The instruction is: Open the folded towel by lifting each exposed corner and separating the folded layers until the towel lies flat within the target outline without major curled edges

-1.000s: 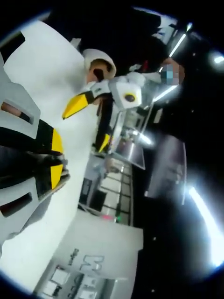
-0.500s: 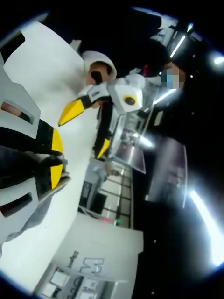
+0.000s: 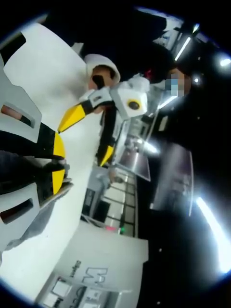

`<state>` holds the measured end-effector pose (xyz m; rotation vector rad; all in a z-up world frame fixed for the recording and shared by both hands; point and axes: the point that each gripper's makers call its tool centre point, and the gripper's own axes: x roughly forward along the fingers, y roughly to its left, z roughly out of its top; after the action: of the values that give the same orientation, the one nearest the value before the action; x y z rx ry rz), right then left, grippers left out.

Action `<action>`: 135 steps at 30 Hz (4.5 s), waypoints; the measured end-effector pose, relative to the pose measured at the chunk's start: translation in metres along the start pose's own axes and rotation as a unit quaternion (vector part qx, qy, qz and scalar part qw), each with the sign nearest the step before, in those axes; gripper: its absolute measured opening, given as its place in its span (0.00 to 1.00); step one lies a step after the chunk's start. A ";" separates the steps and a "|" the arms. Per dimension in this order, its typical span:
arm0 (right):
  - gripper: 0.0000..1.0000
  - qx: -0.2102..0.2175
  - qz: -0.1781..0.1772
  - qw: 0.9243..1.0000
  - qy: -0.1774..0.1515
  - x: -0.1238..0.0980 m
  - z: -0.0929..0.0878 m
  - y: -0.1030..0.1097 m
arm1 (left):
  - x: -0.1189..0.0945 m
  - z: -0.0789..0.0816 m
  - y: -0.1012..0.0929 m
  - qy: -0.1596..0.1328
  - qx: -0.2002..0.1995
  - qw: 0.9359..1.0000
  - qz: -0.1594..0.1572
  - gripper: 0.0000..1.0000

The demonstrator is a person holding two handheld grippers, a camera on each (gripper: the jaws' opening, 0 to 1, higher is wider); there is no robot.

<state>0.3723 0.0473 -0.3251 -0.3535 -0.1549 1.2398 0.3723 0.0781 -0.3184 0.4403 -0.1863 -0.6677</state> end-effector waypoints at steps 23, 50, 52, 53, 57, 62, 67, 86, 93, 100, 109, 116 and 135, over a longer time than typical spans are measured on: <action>0.01 -0.011 0.023 1.000 -0.017 0.004 0.006 0.010 | 0.004 -0.003 -0.006 0.005 0.029 0.999 -0.017 0.65; 0.01 -0.030 0.055 0.998 -0.027 0.008 0.014 0.025 | 0.005 -0.009 -0.004 0.015 0.050 0.998 -0.022 0.60; 0.01 -0.032 0.057 0.998 -0.027 0.008 0.014 0.025 | 0.006 -0.009 -0.003 0.016 0.053 0.998 -0.021 0.60; 0.01 -0.033 0.057 0.997 -0.027 0.008 0.014 0.025 | 0.006 -0.010 -0.003 0.016 0.055 0.998 -0.021 0.60; 0.01 -0.035 0.060 0.997 -0.029 0.008 0.015 0.028 | 0.007 -0.011 -0.004 0.019 0.060 0.998 -0.023 0.60; 0.01 -0.039 0.061 0.997 -0.032 0.007 0.017 0.030 | 0.007 -0.011 -0.006 0.020 0.072 0.997 -0.024 0.59; 0.01 -0.045 0.065 0.996 -0.036 0.007 0.018 0.034 | 0.007 -0.011 -0.009 0.021 0.084 0.996 -0.024 0.59; 0.01 -0.054 0.088 0.994 -0.044 0.005 0.020 0.054 | 0.004 -0.012 -0.014 0.026 0.079 0.996 -0.027 0.53; 0.01 -0.052 0.096 0.993 -0.042 0.006 0.019 0.057 | 0.003 -0.013 -0.016 0.029 0.077 0.996 -0.029 0.50; 0.01 -0.043 0.102 0.993 -0.049 0.004 0.023 0.062 | 0.002 -0.010 -0.024 0.024 0.067 0.997 -0.042 0.45; 0.01 -0.040 0.110 0.992 -0.051 0.004 0.023 0.062 | 0.003 -0.010 -0.030 0.025 0.070 0.996 -0.051 0.43; 0.01 -0.042 0.117 0.991 -0.054 0.004 0.025 0.063 | 0.003 -0.010 -0.035 0.025 0.083 0.995 -0.057 0.35; 0.03 -0.054 0.119 0.990 -0.054 0.003 0.025 0.059 | 0.007 -0.013 -0.034 0.030 0.085 0.994 -0.066 0.25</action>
<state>0.3126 0.0713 -0.3226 -0.4073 -0.2805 1.4920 0.3624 0.0546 -0.3455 0.6402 -0.1582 -0.7706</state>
